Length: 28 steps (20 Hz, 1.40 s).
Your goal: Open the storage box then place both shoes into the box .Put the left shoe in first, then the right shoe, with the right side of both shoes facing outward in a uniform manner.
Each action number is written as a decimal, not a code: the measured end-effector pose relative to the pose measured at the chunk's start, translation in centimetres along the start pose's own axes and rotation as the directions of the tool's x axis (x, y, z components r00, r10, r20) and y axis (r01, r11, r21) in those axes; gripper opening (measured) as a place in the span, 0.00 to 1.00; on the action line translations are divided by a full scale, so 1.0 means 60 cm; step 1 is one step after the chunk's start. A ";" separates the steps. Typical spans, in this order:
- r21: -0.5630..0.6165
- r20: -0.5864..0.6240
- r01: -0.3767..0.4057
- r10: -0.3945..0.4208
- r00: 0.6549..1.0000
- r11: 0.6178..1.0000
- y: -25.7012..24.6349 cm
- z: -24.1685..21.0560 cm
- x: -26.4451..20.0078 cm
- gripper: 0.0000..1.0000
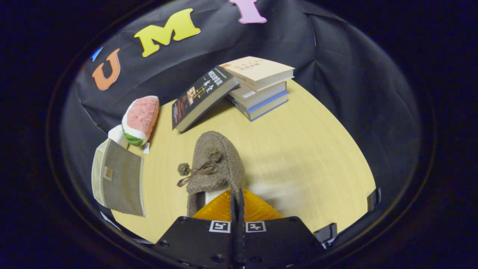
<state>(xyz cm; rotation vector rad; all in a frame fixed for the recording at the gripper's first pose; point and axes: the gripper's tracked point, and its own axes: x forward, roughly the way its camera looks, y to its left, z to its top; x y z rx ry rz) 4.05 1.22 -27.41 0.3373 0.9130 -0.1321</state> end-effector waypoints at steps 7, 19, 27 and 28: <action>0.006 0.055 -0.100 0.100 0.993 0.995 0.232 0.021 -0.093 0.00; 0.027 0.123 -0.202 0.198 0.972 0.979 0.603 0.001 -0.127 0.00; -0.028 0.088 -0.094 0.096 0.991 0.995 0.652 -0.084 -0.069 0.00; -0.045 0.095 -0.071 0.075 0.993 0.996 0.649 -0.089 -0.062 0.00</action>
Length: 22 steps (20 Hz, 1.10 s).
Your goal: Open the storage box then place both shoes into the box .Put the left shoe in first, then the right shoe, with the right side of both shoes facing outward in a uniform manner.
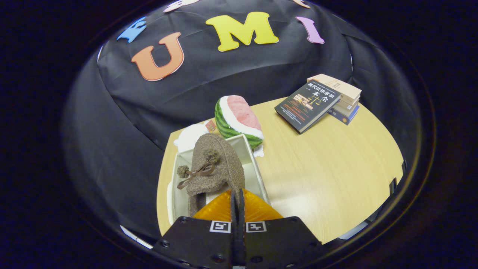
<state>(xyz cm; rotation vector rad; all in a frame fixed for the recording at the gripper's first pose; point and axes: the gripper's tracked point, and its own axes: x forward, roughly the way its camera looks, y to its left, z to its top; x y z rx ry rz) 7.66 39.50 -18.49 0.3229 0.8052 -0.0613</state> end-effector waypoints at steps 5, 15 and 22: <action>-0.044 0.006 0.078 -0.078 0.997 0.996 -0.014 -0.026 0.031 0.00; -0.116 0.123 0.061 -0.046 0.991 0.991 0.004 0.009 0.007 0.25; -0.177 0.236 0.017 0.026 0.971 0.984 -0.026 0.059 -0.071 0.82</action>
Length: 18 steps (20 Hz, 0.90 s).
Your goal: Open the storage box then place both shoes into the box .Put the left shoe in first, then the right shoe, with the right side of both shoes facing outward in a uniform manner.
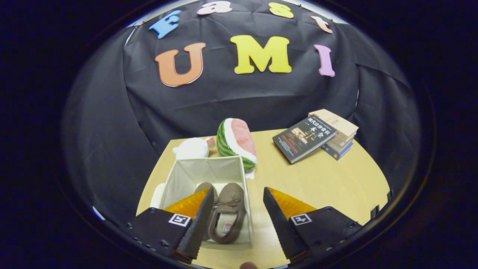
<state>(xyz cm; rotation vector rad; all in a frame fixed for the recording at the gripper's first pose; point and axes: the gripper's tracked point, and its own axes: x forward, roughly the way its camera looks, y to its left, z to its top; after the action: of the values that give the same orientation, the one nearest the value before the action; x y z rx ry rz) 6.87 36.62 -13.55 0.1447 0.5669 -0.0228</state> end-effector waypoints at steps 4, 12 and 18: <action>-0.038 0.092 -0.026 0.029 0.995 0.999 -0.056 0.047 -0.053 0.96; -0.049 0.261 -0.013 0.025 0.965 0.999 -0.223 0.132 -0.166 0.96; 0.000 0.347 -0.009 0.008 0.938 1.000 -0.330 0.174 -0.250 0.96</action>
<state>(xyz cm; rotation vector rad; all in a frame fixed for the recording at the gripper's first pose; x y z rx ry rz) -1.46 15.28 0.62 0.1408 0.2131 -0.0398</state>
